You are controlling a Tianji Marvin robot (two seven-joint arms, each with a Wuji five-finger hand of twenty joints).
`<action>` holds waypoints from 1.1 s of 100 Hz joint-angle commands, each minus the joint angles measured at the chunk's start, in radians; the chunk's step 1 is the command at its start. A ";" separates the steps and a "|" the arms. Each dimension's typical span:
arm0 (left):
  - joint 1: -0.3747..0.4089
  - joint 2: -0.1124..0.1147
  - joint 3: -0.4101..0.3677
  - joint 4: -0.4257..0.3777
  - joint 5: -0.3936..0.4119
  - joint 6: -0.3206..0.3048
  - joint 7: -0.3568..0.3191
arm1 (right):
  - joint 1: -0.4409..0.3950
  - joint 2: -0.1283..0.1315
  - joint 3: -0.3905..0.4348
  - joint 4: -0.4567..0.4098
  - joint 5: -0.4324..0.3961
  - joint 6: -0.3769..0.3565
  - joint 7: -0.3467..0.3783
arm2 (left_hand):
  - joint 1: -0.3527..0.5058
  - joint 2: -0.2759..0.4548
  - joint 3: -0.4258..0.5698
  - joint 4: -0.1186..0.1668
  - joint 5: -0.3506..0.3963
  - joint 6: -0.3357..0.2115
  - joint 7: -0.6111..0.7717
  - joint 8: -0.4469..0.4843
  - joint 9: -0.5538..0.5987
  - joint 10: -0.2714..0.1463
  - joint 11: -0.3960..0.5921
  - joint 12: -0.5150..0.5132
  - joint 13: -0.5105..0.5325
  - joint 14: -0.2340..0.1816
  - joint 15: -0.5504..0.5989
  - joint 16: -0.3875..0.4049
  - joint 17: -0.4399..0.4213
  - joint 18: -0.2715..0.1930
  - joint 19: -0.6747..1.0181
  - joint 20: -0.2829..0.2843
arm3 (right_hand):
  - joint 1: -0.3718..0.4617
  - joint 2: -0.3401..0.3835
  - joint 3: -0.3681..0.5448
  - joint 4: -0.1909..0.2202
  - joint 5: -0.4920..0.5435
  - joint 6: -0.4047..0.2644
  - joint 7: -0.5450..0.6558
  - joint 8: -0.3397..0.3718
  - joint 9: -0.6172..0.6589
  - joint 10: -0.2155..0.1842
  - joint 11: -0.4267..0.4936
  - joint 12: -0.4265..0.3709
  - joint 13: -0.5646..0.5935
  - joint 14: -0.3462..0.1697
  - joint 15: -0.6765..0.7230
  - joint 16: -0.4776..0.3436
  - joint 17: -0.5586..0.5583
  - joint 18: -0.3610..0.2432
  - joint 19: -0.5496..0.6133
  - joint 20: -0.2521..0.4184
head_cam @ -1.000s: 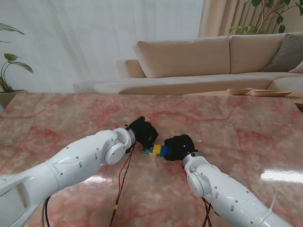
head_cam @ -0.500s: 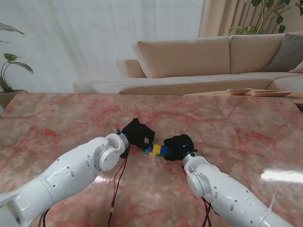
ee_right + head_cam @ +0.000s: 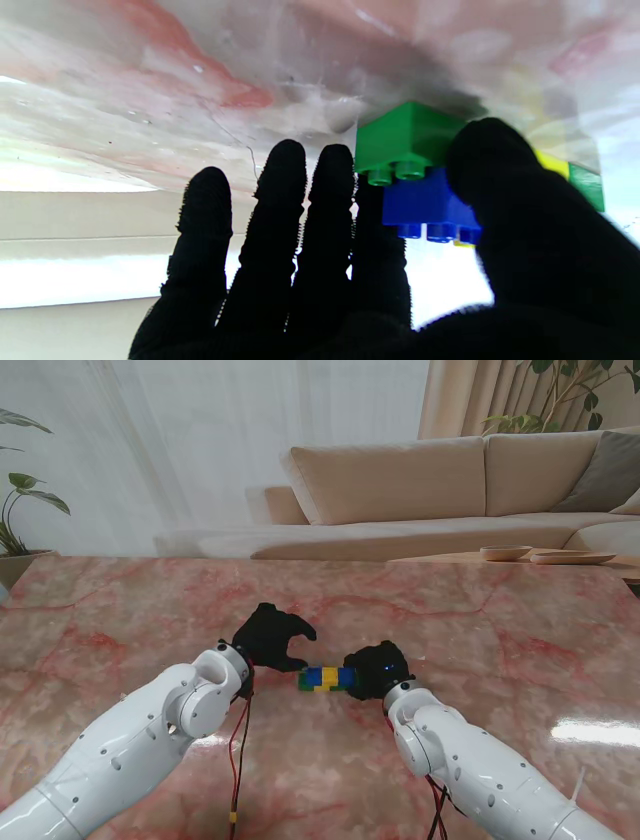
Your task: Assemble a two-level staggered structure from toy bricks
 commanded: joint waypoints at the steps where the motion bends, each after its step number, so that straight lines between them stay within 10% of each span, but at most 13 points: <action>1: 0.021 0.017 -0.016 -0.013 0.013 0.007 0.007 | -0.012 0.006 0.004 -0.011 -0.009 0.006 0.028 | -0.021 0.014 -0.027 0.026 -0.027 0.023 -0.012 -0.016 -0.048 0.001 -0.021 -0.014 -0.036 -0.012 -0.032 -0.013 -0.020 -0.006 -0.036 -0.009 | -0.036 0.011 -0.035 0.054 -0.059 0.042 -0.075 -0.021 -0.063 0.018 -0.031 -0.036 -0.049 0.010 -0.038 -0.023 -0.035 0.011 -0.038 -0.014; 28: 0.137 0.040 -0.167 -0.114 0.072 -0.010 -0.027 | -0.059 0.031 0.068 -0.105 -0.077 -0.014 0.120 | -0.054 0.019 -0.097 0.029 -0.053 0.044 -0.064 -0.041 -0.107 0.028 -0.052 -0.034 -0.066 -0.009 -0.103 -0.076 -0.014 -0.027 -0.114 -0.022 | -0.158 -0.002 -0.178 0.099 -0.252 0.147 -0.266 -0.097 -0.303 0.063 -0.160 -0.167 -0.214 0.036 -0.244 -0.138 -0.137 0.018 -0.223 -0.029; 45: 0.223 0.051 -0.285 -0.188 0.050 -0.049 -0.092 | -0.146 0.041 0.191 -0.216 -0.129 -0.055 0.160 | -0.064 0.102 -0.310 0.061 -0.078 0.083 -0.184 -0.105 -0.175 0.045 -0.119 -0.130 -0.118 -0.044 -0.217 -0.244 0.014 -0.083 -0.232 -0.235 | -0.308 0.062 -0.119 0.109 -0.307 0.148 -0.317 -0.118 -0.332 0.080 -0.288 -0.302 -0.253 0.064 -0.488 -0.286 -0.163 0.014 -0.461 -0.147; 56: 0.283 0.059 -0.363 -0.237 0.020 -0.084 -0.149 | -0.213 0.047 0.293 -0.300 -0.150 -0.110 0.205 | -0.008 0.253 -0.646 0.120 -0.093 0.117 -0.292 -0.164 -0.241 0.051 -0.148 -0.195 -0.164 -0.065 -0.248 -0.322 0.028 -0.147 -0.217 -0.397 | -0.408 0.182 -0.106 0.129 -0.326 0.146 -0.357 -0.140 -0.333 0.085 -0.362 -0.393 -0.266 0.057 -0.587 -0.358 -0.146 -0.024 -0.557 -0.248; 69: 0.350 0.061 -0.439 -0.276 -0.023 -0.116 -0.174 | -0.295 0.048 0.407 -0.401 -0.147 -0.176 0.241 | -0.020 0.422 -0.840 0.173 -0.106 0.140 -0.346 -0.195 -0.255 0.055 -0.172 -0.209 -0.175 -0.076 -0.259 -0.349 0.030 -0.181 -0.170 -0.383 | -0.518 0.315 -0.105 0.159 -0.321 0.159 -0.400 -0.174 -0.329 0.102 -0.412 -0.468 -0.275 0.042 -0.640 -0.429 -0.115 -0.067 -0.615 -0.353; 110: 0.470 0.062 -0.556 -0.332 -0.104 -0.198 -0.206 | -0.441 0.030 0.575 -0.546 -0.027 -0.298 0.198 | -0.102 0.600 -0.871 0.241 -0.092 0.144 -0.353 -0.190 -0.244 0.040 -0.203 -0.228 -0.179 -0.077 -0.267 -0.366 0.028 -0.180 -0.123 -0.362 | -0.575 0.417 -0.104 0.277 -0.283 0.192 -0.399 -0.219 -0.306 0.136 -0.417 -0.523 -0.278 0.046 -0.645 -0.479 -0.104 -0.089 -0.624 -0.472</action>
